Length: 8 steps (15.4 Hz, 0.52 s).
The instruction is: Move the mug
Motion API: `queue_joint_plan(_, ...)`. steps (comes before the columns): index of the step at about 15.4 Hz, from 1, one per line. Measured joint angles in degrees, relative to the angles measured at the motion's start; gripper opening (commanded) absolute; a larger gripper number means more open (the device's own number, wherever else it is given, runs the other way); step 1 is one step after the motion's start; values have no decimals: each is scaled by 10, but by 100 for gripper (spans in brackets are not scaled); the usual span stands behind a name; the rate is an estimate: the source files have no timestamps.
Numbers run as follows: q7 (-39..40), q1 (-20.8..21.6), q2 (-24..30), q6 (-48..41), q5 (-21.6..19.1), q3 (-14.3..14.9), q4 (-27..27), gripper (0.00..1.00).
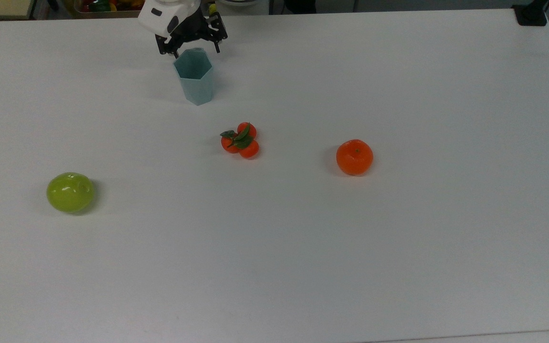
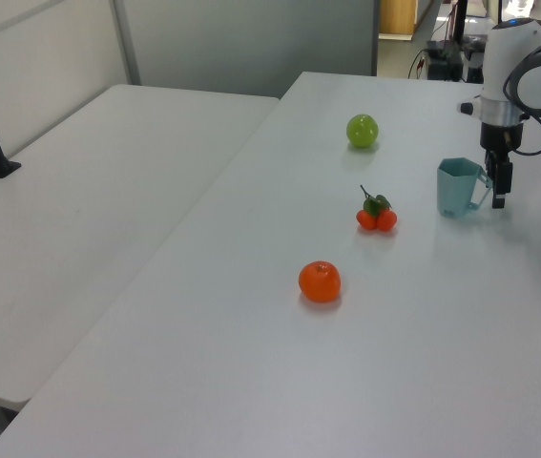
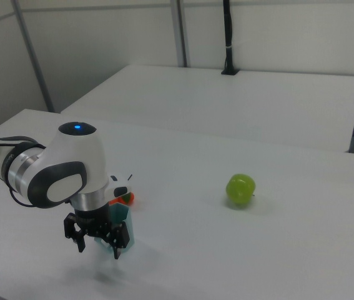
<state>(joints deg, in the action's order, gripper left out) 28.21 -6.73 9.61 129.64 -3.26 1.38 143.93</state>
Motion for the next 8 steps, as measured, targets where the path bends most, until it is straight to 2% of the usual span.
queue_joint_plan(3,0,-1,2,-32,0,0,-16,100)
queue_joint_plan(8,0,-7,11,-156,0,1,-100,100)
